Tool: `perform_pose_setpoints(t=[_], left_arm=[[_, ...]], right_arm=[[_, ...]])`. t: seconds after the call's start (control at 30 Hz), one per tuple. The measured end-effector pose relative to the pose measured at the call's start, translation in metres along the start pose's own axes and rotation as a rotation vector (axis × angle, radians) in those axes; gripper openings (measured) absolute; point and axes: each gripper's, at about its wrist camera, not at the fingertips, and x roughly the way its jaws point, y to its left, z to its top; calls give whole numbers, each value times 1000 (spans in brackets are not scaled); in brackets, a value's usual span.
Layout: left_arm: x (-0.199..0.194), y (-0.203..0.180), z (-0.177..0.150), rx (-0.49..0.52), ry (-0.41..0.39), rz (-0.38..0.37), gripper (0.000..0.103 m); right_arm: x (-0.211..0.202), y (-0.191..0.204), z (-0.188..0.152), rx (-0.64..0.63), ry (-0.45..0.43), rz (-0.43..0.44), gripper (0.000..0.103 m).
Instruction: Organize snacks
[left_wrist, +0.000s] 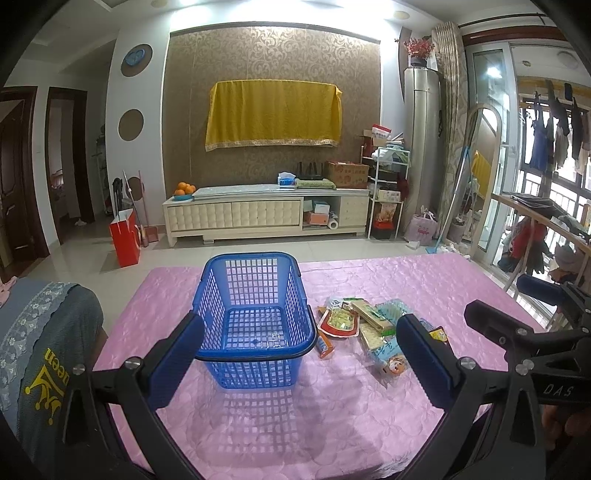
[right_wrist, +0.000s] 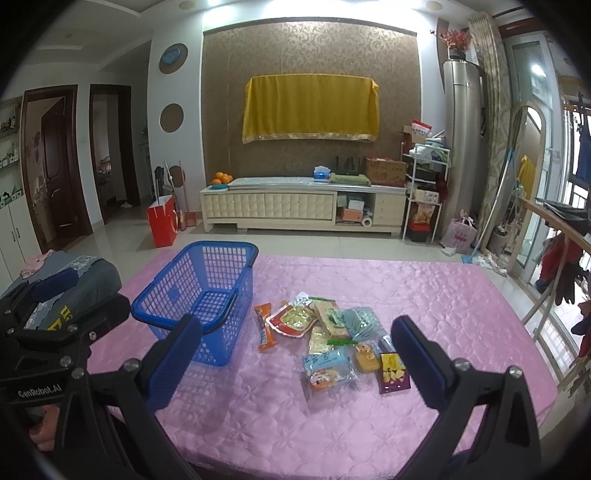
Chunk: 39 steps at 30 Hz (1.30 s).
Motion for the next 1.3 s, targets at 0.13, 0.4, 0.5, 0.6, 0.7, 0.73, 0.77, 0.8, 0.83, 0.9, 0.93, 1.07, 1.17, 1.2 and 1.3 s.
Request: perform_pose_setpoints(t=[0.13,0.4,0.5,0.6,0.7,0.73,0.77,0.8,0.83,0.9,0.93,1.07,1.17,1.2,1.3], left_arm=[[1,0,1,0,1,-1,103],[1,0,0,-1,1,0,103],[0,0,0,-2,1,-1,103],[0,0,0,-2,0,0,103],[0,0,0,-2,0,-1,103],[0,0,-1,-2,1,-1,103],[0,0,-1,-3,0,0,103],[-1,0,-1,-3,1,0,103],[-1,0,-1,-2,0,1,103],[-1,0,-1,-2,1,1,103],[-2,0,-1,-3,1,1,103],[-3,0,-1,-3,1,-1,103],[-4,0,-2,-5,3,-2,103],[-4,1,-2,-5,2,-2,103],[-4,1,-2,-5,3,-5,103]], right_arm=[[1,0,0,-2,-1,-1,103],[2,2,0,-3,1,4,103],[2,4,1,-6,1,4,103],[2,4,1,-6,2,5,103],[3,4,1,-7,4,3,103],[2,4,1,-5,4,5,103],[2,4,1,-4,5,6,103],[2,4,1,-5,6,6,103],[2,4,1,-6,6,6,103],[2,4,1,-5,5,7,103],[2,4,1,-6,6,8,103],[1,5,0,-9,9,8,103],[2,5,0,-9,8,8,103],[1,5,0,-9,8,9,103],[1,5,0,-11,8,5,103]])
